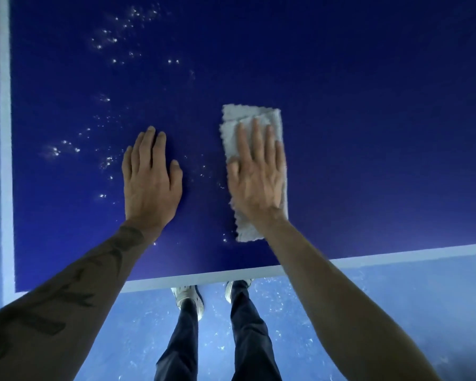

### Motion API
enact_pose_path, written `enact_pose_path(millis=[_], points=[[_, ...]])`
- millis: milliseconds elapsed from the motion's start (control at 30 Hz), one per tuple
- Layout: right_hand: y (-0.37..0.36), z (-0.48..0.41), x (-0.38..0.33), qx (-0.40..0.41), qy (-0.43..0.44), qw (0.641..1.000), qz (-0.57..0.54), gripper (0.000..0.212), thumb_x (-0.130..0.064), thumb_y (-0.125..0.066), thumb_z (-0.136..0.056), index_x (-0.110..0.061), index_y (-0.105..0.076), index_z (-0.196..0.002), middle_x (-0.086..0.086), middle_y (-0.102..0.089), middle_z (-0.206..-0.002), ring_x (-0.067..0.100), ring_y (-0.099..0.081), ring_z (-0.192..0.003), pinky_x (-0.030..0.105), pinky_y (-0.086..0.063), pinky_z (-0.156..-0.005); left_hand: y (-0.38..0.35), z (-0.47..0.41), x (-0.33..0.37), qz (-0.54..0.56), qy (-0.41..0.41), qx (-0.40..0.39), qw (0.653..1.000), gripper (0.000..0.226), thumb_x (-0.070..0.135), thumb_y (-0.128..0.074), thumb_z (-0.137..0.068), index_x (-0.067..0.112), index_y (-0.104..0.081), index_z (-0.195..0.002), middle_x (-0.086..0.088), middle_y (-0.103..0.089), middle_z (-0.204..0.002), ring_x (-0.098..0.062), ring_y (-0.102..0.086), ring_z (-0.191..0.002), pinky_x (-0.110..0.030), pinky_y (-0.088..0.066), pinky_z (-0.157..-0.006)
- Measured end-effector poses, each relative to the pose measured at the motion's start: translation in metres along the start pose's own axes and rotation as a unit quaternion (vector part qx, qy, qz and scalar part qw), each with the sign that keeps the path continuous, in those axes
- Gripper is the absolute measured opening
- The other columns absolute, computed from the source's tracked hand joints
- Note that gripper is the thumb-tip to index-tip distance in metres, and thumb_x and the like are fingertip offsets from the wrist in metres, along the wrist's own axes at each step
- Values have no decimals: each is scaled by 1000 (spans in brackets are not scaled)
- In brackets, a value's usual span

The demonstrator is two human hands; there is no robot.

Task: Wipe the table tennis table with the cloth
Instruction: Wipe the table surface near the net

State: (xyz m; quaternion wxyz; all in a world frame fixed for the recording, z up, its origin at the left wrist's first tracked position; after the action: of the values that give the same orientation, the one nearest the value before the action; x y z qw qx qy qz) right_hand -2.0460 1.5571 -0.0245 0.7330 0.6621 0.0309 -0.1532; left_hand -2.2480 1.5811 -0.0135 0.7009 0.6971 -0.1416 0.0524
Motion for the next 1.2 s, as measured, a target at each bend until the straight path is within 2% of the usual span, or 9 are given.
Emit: enact_pose_path(millis=[133,300,433,567,633,800,933,1100,1200], points=[[-16,66,-29,-37,152,988,9,64,-38,-30,-110,-23,-14,-171,6,-4,-179,28,0,-166,50,-11,-133,-1,26,-21,-20,-24,-17,999,58,30,-36,-108,-1,-37,-157,-20,-30,-167,-40,-29,-154,-56,-21,-127],[7,68,60,-15,-7,999,31,62,-40,-22,-113,-26,-11,-171,4,-5,-179,26,0,-166,49,-12,-133,-9,32,-28,-16,-21,-4,1000,59,32,-33,-108,3,-33,-160,-15,-27,-170,-34,-22,-158,-51,-15,-130],[3,43,35,10,-90,996,2,65,-42,-18,-110,-23,-8,-171,8,-1,-179,28,2,-165,49,-5,-134,-13,33,-34,-9,-24,3,1000,58,34,-32,-108,6,-33,-160,-13,-26,-170,-32,-22,-158,-49,-13,-130],[-21,73,-28,-7,83,996,10,64,-40,-29,-112,-22,-14,-171,8,-6,-179,30,-2,-165,50,-11,-133,-12,32,-32,2,-25,7,1000,58,32,-34,-108,6,-34,-160,-12,-27,-170,-31,-21,-159,-47,-10,-130],[-23,93,-15,-16,127,992,19,62,-40,-28,-113,-25,-12,-171,5,-4,-179,27,0,-166,49,-12,-133,-11,32,-33,6,-28,9,1000,57,31,-35,-108,5,-34,-159,-12,-27,-170,-31,-21,-159,-48,-11,-130],[-2,88,68,5,-27,998,51,61,-43,-18,-113,-26,-11,-171,5,-8,-179,27,-2,-166,47,-10,-134,-9,32,-33,1,-30,15,999,56,29,-36,-108,4,-35,-158,-14,-29,-169,-33,-23,-158,-50,-13,-130],[-4,55,26,36,-100,994,22,64,-43,-18,-112,-22,-8,-171,10,-5,-179,30,-1,-165,51,-10,-134,-8,33,-33,-4,-36,17,999,55,28,-37,-109,4,-36,-158,-14,-29,-169,-32,-23,-158,-50,-14,-130],[-33,85,-72,1,74,997,2,63,-40,-28,-111,-21,-16,-171,8,-9,-179,30,-3,-165,52,-14,-132,-11,34,-35,-1,-32,12,999,55,31,-33,-110,6,-35,-159,-12,-27,-170,-30,-21,-159,-48,-13,-130],[-30,101,-46,-13,70,997,18,63,-42,-24,-113,-27,-7,-171,4,-2,-179,26,2,-166,51,-13,-133,-9,33,-36,3,-30,9,1000,56,33,-32,-110,6,-35,-160,-12,-26,-171,-30,-21,-159,-48,-12,-131]])
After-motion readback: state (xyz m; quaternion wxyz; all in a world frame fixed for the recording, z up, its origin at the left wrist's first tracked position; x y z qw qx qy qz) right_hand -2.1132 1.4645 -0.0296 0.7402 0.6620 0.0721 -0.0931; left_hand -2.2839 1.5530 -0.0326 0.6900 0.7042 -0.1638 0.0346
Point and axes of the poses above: each hand's wrist, its own z-axis away from the middle knuckle, its own y-axis out of the back of the hand, x = y × z, the point moved 6 cm from there along -z, towards the middle knuckle
